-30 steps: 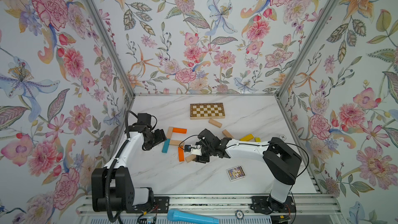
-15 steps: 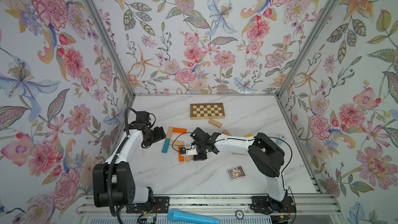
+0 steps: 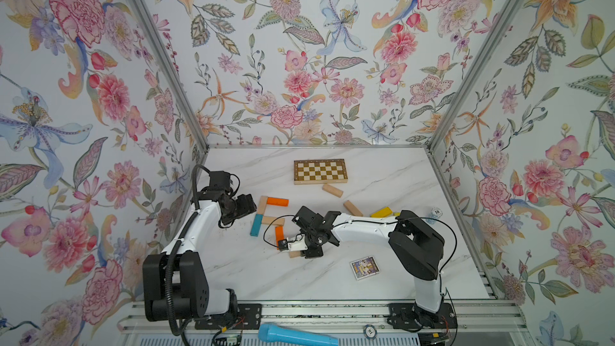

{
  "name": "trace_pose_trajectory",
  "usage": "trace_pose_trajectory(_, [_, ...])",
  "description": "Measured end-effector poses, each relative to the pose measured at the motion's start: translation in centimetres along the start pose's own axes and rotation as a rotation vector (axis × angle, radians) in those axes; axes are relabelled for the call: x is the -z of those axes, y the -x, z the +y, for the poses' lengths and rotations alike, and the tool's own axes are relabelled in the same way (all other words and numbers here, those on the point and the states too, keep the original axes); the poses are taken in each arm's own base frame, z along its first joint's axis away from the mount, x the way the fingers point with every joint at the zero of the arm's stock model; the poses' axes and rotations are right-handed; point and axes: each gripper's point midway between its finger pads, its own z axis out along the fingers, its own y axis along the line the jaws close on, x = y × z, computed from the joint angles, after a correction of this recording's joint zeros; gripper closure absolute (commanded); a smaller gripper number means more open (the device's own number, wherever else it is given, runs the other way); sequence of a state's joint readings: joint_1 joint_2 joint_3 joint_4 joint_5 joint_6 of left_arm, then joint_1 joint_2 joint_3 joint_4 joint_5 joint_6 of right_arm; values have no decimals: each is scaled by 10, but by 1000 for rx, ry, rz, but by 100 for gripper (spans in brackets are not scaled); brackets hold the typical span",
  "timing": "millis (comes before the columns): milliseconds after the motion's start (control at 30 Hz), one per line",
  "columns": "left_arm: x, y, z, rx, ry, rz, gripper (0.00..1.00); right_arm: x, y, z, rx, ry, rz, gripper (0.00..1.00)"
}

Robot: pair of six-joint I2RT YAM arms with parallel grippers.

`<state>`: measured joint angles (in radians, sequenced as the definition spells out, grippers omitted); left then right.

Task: Assemble the number 6 with building blocks
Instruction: Pick up the building block from the center of the board.

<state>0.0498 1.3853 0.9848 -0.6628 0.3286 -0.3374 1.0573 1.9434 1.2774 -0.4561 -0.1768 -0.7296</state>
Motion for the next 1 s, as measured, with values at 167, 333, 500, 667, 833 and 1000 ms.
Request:
trace_pose_trajectory(167, [10,8,10,51,21,-45,12,31,14,7,-56,-22,-75,82])
trace_pose_trajectory(333, [26,25,32,142,74,-119,1,65,57,-3,-84,-58,-225,81])
trace_pose_trajectory(500, [40,37,59,240,160,-174,1,72,117,-15,-80,-60,-351,79])
trace_pose_trajectory(667, [54,45,98,367,260,-230,1,42,156,-25,-89,-52,-382,78])
trace_pose_trajectory(833, [62,44,120,439,328,-252,1,4,164,-34,-126,-48,-337,79])
trace_pose_trajectory(1000, [64,44,127,467,343,-260,1,-15,159,-44,-156,-74,-289,78])
